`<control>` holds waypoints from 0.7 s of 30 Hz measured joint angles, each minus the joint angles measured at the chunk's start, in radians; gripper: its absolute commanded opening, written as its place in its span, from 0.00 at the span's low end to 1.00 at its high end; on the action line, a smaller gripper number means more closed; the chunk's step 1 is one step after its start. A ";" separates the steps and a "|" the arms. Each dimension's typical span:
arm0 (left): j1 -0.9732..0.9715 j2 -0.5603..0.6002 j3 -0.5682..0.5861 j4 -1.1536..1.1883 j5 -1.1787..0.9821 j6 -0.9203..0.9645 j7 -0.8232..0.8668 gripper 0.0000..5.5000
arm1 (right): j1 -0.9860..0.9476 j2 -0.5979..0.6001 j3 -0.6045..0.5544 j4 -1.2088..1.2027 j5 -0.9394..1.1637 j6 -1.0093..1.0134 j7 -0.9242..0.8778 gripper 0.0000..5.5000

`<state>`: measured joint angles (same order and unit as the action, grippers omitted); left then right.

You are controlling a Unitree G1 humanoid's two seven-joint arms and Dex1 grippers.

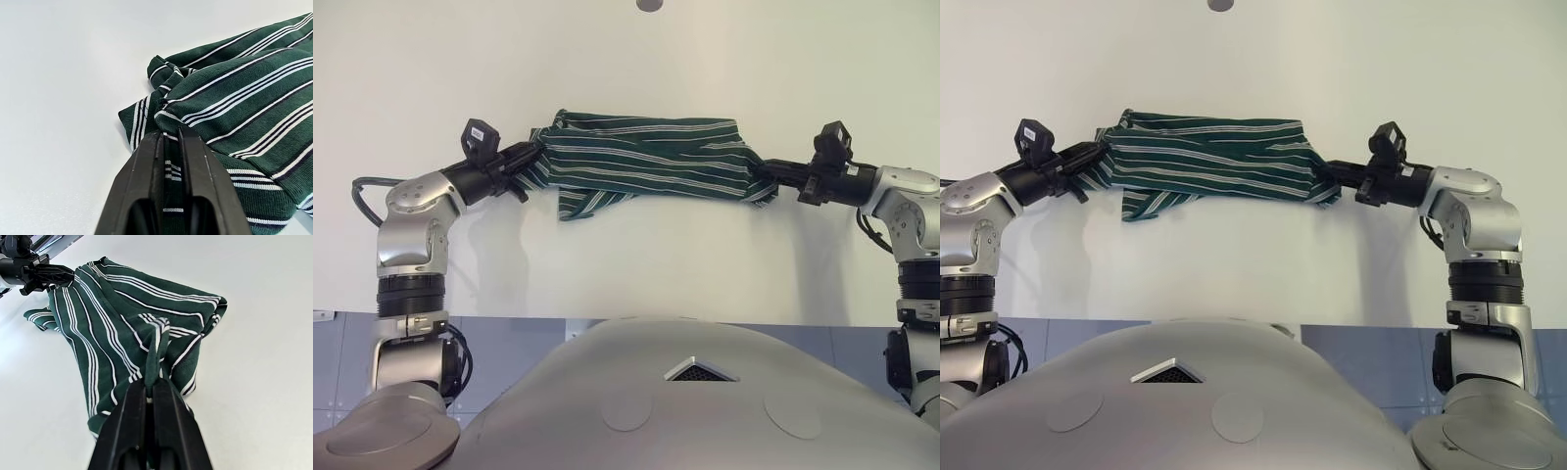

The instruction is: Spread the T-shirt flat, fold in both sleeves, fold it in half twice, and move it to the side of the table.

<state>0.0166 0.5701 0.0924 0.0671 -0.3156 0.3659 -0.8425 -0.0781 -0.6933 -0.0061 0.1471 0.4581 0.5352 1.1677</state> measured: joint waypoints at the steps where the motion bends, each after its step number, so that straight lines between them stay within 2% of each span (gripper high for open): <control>1: 0.002 0.000 0.000 -0.008 -0.001 0.000 -0.001 0.01 | -0.001 0.000 0.000 0.000 -0.001 -0.001 0.000 0.00; 7: 0.032 0.004 0.024 -0.115 -0.067 0.023 -0.027 0.01 | -0.002 -0.002 0.006 0.000 -0.027 -0.016 0.000 0.00; 11: 0.069 0.034 0.144 -0.260 -0.241 0.115 -0.081 0.01 | -0.014 -0.064 -0.018 -0.008 -0.033 -0.028 0.021 0.00; 13: 0.041 0.067 0.204 -0.301 -0.335 0.164 -0.094 0.01 | -0.097 -0.115 -0.040 0.004 -0.035 -0.041 0.037 0.00; 17: -0.153 0.105 0.250 -0.307 -0.437 0.204 -0.095 0.01 | -0.375 -0.155 -0.052 0.052 -0.038 -0.071 0.075 0.00; 21: -0.435 0.119 0.248 -0.167 -0.453 0.196 -0.064 0.01 | -0.631 -0.127 -0.014 0.188 -0.102 -0.166 0.089 0.00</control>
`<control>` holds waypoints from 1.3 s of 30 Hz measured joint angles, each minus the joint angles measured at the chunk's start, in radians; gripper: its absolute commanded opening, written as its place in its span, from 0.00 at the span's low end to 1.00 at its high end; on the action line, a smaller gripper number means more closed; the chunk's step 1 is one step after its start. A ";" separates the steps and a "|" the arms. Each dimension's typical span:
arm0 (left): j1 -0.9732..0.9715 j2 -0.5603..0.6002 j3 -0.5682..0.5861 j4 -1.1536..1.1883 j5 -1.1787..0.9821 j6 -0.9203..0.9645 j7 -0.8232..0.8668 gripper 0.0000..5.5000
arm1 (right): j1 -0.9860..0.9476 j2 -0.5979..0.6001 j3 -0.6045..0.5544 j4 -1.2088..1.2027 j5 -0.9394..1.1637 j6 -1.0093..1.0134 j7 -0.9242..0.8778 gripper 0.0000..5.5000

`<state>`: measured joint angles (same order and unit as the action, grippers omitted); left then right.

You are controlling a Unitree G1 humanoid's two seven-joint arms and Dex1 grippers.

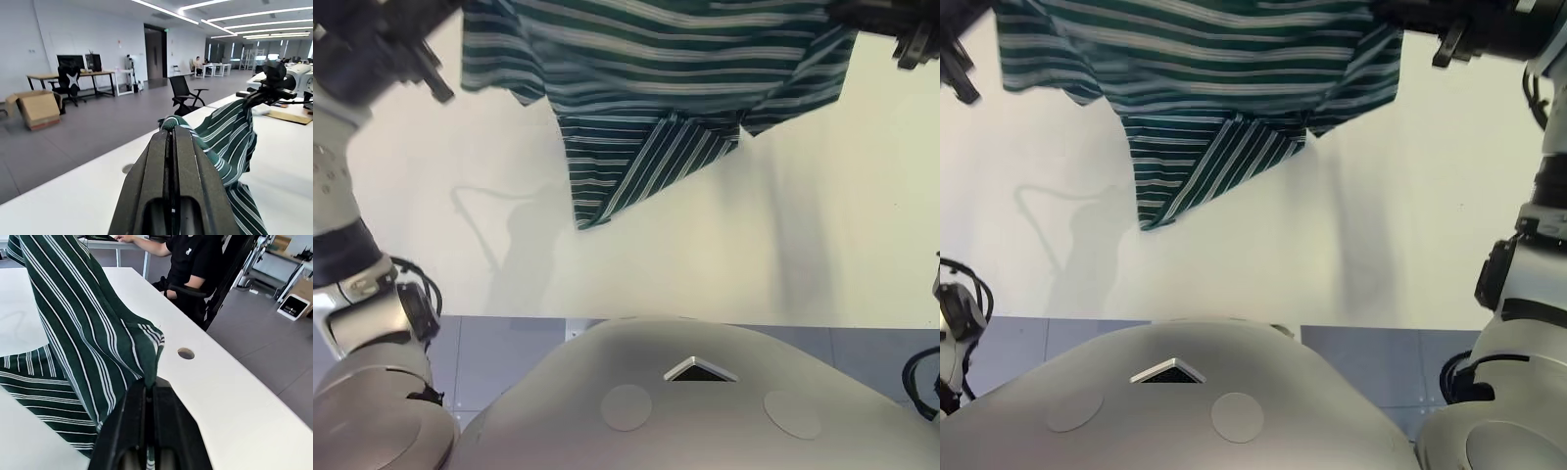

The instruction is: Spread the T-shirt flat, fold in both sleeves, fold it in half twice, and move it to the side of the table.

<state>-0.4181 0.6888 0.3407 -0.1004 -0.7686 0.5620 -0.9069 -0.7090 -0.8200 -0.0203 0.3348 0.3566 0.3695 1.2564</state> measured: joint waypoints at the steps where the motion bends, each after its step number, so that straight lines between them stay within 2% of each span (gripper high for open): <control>1: -0.092 0.005 -0.033 0.080 0.054 -0.031 0.003 0.01 | -0.086 0.032 0.021 0.093 -0.040 -0.055 -0.021 0.00; 3: -0.248 0.018 -0.115 0.257 0.194 -0.136 0.016 0.01 | -0.241 0.093 0.045 0.280 -0.108 -0.166 -0.070 0.00; 5: -0.436 0.020 -0.203 0.532 0.378 -0.278 0.072 0.01 | -0.409 0.153 0.053 0.520 -0.173 -0.284 -0.169 0.00; 7: -0.609 0.014 -0.239 0.710 0.466 -0.391 0.089 0.01 | -0.561 0.191 0.027 0.683 -0.201 -0.374 -0.254 0.00; 10: -0.785 0.009 -0.236 0.808 0.469 -0.470 0.054 0.01 | -0.717 0.204 -0.039 0.799 -0.197 -0.457 -0.296 0.00; 13: -0.814 0.004 -0.230 0.829 0.468 -0.506 0.012 0.01 | -0.749 0.206 -0.077 0.847 -0.195 -0.487 -0.281 0.00; 17: -0.739 -0.001 -0.210 0.736 0.440 -0.497 -0.056 0.01 | -0.743 0.207 -0.111 0.862 -0.186 -0.490 -0.203 0.00; 21: -0.441 0.029 -0.185 0.460 0.342 -0.357 -0.153 0.01 | -0.598 0.198 -0.117 0.765 -0.151 -0.430 0.001 0.00; 24: -0.293 0.048 -0.153 0.286 0.286 -0.260 -0.156 0.01 | -0.489 0.192 -0.119 0.664 -0.119 -0.354 0.061 0.00; 28: -0.286 0.051 -0.125 0.247 0.264 -0.217 -0.121 0.01 | -0.469 0.191 -0.134 0.601 -0.110 -0.312 0.043 0.00; 32: -0.384 0.060 -0.086 0.254 0.222 -0.179 -0.103 0.01 | -0.519 0.184 -0.156 0.596 -0.080 -0.270 0.050 0.00; 34: -0.369 0.091 -0.059 0.194 0.178 -0.127 -0.112 0.01 | -0.516 0.129 -0.153 0.487 -0.042 -0.205 0.129 0.00; 36: -0.258 0.115 -0.040 0.067 0.125 -0.060 -0.137 0.01 | -0.382 0.082 -0.127 0.290 -0.007 -0.113 0.201 0.00; 39: 0.036 0.124 -0.009 -0.164 0.075 0.018 -0.141 0.01 | -0.056 0.058 -0.099 -0.046 0.045 0.009 0.235 0.00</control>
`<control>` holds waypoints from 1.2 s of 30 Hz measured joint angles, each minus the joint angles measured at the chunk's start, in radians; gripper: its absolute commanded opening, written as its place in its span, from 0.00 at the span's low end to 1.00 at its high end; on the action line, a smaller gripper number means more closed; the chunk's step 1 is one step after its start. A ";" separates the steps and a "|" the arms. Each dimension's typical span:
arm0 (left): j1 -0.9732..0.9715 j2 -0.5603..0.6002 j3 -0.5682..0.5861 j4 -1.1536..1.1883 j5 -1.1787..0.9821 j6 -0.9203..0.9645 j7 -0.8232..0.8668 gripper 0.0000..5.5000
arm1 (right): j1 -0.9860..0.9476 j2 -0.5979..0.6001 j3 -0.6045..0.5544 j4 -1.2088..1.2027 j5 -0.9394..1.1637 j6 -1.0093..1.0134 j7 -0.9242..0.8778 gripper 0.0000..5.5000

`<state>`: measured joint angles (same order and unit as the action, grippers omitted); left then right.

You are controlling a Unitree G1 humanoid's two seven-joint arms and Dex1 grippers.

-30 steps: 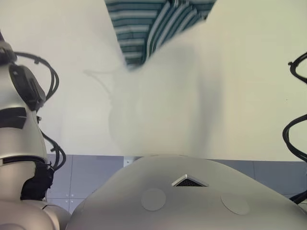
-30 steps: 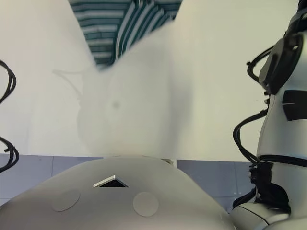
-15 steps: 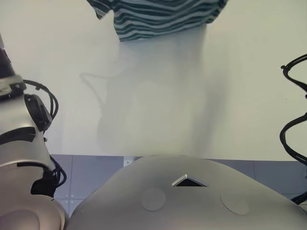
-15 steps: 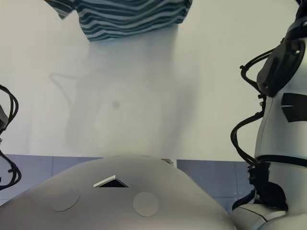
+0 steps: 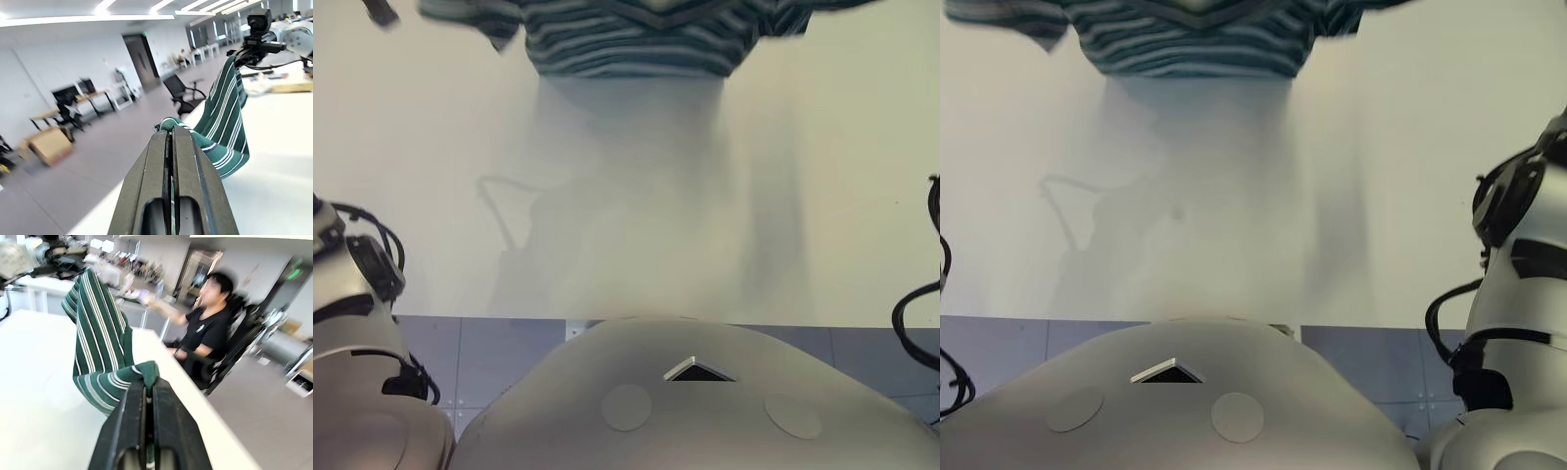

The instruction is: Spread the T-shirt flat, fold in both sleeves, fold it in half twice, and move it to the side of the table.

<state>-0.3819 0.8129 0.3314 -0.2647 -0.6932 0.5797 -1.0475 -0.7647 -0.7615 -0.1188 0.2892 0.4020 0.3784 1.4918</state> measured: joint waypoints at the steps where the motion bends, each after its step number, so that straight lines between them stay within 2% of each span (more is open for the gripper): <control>1: 0.130 -0.006 0.004 -0.088 0.006 -0.006 0.000 0.01 | 0.126 -0.001 0.004 -0.116 0.006 0.003 0.001 0.00; 3: 0.419 -0.025 -0.032 -0.237 0.122 -0.138 -0.027 0.01 | 0.387 -0.003 0.017 -0.294 0.002 -0.031 0.007 0.00; 6: 0.770 -0.030 -0.154 -0.315 0.374 -0.504 -0.054 0.01 | 0.696 -0.005 0.049 -0.421 -0.032 -0.171 0.029 0.00; 9: 0.929 -0.024 -0.240 -0.216 0.626 -0.887 -0.011 0.01 | 0.884 -0.018 0.084 -0.393 -0.131 -0.409 0.039 0.00; 12: 0.980 -0.009 -0.281 -0.021 0.941 -1.245 0.141 0.01 | 1.002 -0.040 0.120 -0.281 -0.244 -0.669 0.020 0.00; 14: 0.983 -0.006 -0.289 0.056 1.089 -1.433 0.299 0.01 | 1.010 -0.047 0.122 -0.215 -0.248 -0.839 -0.018 0.00; 16: 0.982 0.027 -0.291 0.089 1.238 -1.588 0.482 0.00 | 1.010 -0.053 0.123 -0.131 -0.251 -1.001 -0.077 0.10; 18: 0.983 0.069 -0.299 0.112 1.372 -1.674 0.687 0.00 | 1.004 -0.054 0.123 -0.059 -0.252 -1.103 -0.139 0.17; 21: 0.983 0.113 -0.313 0.148 1.472 -1.710 0.902 0.00 | 1.000 -0.064 0.123 0.000 -0.243 -1.140 -0.180 0.28; 23: 0.983 0.143 -0.324 0.176 1.530 -1.719 1.033 0.07 | 0.992 -0.097 0.121 0.045 -0.227 -1.151 -0.190 0.34; 24: 0.983 0.165 -0.331 0.205 1.568 -1.719 1.102 0.16 | 0.989 -0.124 0.120 0.082 -0.205 -1.150 -0.190 0.40; 26: 0.984 0.203 -0.332 0.252 1.608 -1.711 1.155 0.24 | 0.999 -0.177 0.121 0.079 -0.150 -1.027 -0.158 0.41; 29: 1.016 0.217 -0.300 0.263 1.588 -1.698 1.155 0.34 | 1.081 -0.259 0.125 -0.053 0.018 -0.654 -0.070 0.41; 32: 1.043 0.253 -0.248 0.293 1.528 -1.697 1.134 0.43 | 1.071 -0.297 0.123 -0.194 0.213 -0.296 -0.064 0.41; 34: 1.028 0.298 -0.227 0.346 1.370 -1.630 1.055 0.44 | 0.977 -0.284 0.127 -0.281 0.329 -0.036 -0.131 0.41; 36: 1.013 0.300 -0.240 0.327 1.169 -1.535 0.971 0.44 | 0.895 -0.264 0.131 -0.327 0.386 0.109 -0.191 0.41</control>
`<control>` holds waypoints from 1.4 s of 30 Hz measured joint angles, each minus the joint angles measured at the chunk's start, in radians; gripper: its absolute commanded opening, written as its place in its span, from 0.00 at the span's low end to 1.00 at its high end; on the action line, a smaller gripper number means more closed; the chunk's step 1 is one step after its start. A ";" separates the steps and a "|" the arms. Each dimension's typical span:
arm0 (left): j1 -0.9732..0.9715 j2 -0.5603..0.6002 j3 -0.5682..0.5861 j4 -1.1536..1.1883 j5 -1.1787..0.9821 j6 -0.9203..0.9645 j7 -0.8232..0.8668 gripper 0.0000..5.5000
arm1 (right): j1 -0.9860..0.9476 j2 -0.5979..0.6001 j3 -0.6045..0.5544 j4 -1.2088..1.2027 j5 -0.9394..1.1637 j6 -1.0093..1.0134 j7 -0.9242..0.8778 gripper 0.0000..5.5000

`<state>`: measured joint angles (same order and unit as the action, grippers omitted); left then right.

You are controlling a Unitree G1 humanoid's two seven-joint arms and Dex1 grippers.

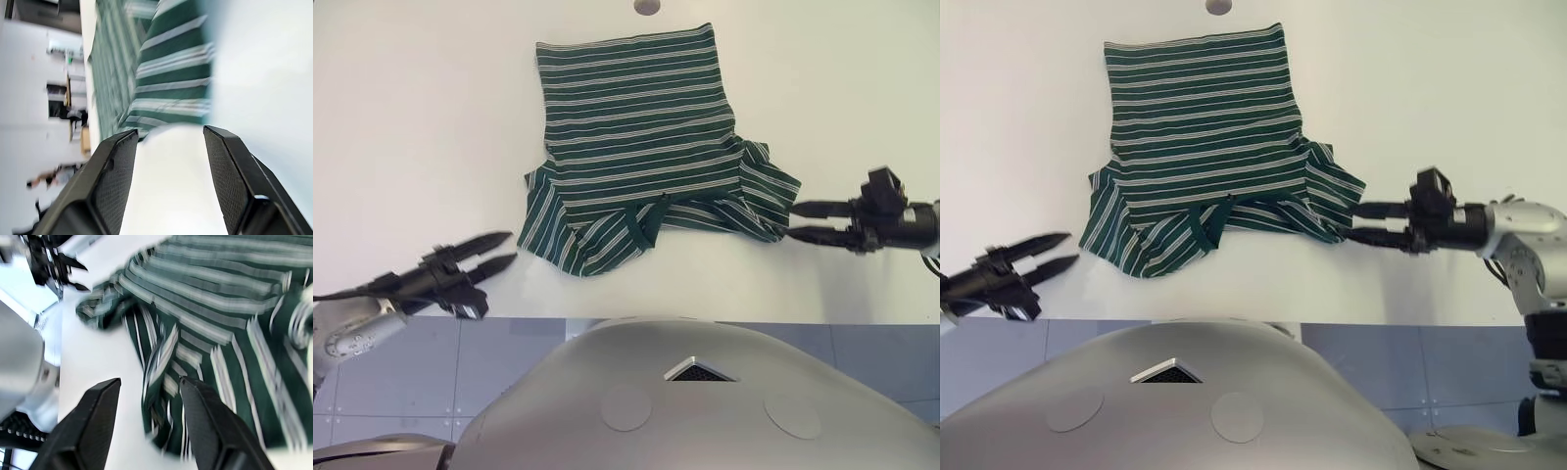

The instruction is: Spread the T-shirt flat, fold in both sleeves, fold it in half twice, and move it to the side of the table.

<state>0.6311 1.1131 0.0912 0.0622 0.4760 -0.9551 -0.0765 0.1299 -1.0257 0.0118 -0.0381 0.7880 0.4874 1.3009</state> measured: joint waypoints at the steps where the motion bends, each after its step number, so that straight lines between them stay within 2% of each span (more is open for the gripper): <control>1: -0.004 -0.002 -0.012 -0.025 -0.062 0.036 -0.028 0.44 | -0.021 0.015 0.003 -0.008 0.006 0.044 -0.022 0.41; 3: -0.058 -0.043 -0.069 -0.168 -0.318 0.232 -0.162 0.44 | -0.111 0.089 0.027 -0.011 0.041 0.237 -0.140 0.41; 4: -0.090 -0.057 -0.088 -0.200 -0.353 0.286 -0.200 0.44 | -0.134 0.106 0.033 -0.010 0.041 0.279 -0.163 0.41; 8: -0.134 -0.101 -0.167 -0.283 -0.366 0.437 -0.341 0.44 | -0.172 0.143 0.057 -0.015 0.037 0.392 -0.194 0.41; 12: -0.156 -0.134 -0.219 -0.322 -0.349 0.575 -0.444 0.44 | -0.175 0.158 0.085 -0.021 0.006 0.422 -0.194 0.41; 14: -0.154 -0.138 -0.223 -0.336 -0.345 0.599 -0.465 0.44 | -0.175 0.170 0.098 -0.021 -0.015 0.421 -0.199 0.36; 20: -0.133 -0.126 -0.205 -0.342 -0.347 0.582 -0.531 0.44 | -0.174 0.217 0.107 -0.025 -0.078 0.394 -0.216 0.13; 24: -0.135 -0.125 -0.178 -0.314 -0.368 0.564 -0.563 0.44 | -0.151 0.209 0.120 -0.108 -0.084 0.371 -0.154 0.00; 30: -0.132 -0.128 -0.114 -0.255 -0.479 0.576 -0.639 0.44 | 0.052 0.106 0.107 -0.299 -0.235 -0.022 0.029 0.00; 33: -0.134 -0.129 -0.105 -0.209 -0.477 0.532 -0.654 0.44 | 0.113 0.060 0.145 -0.291 -0.424 -0.344 0.103 0.00; 35: -0.138 -0.129 -0.106 -0.168 -0.449 0.473 -0.652 0.44 | 0.115 0.062 0.171 -0.252 -0.508 -0.481 0.108 0.08; 39: -0.170 -0.120 -0.106 -0.075 -0.347 0.308 -0.595 0.44 | 0.123 0.054 0.169 -0.256 -0.456 -0.443 0.130 0.22; 41: -0.170 -0.117 -0.094 -0.070 -0.353 0.302 -0.601 0.44 | 0.140 0.020 0.136 -0.305 -0.335 -0.306 0.148 0.30; 42: -0.164 -0.108 -0.081 -0.089 -0.366 0.314 -0.614 0.44 | 0.148 -0.018 0.105 -0.340 -0.244 -0.206 0.161 0.30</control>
<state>0.4671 1.0049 0.0099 -0.0265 0.1099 -0.6412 -0.6904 0.2774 -1.0439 0.1167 -0.3779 0.5436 0.2810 1.4620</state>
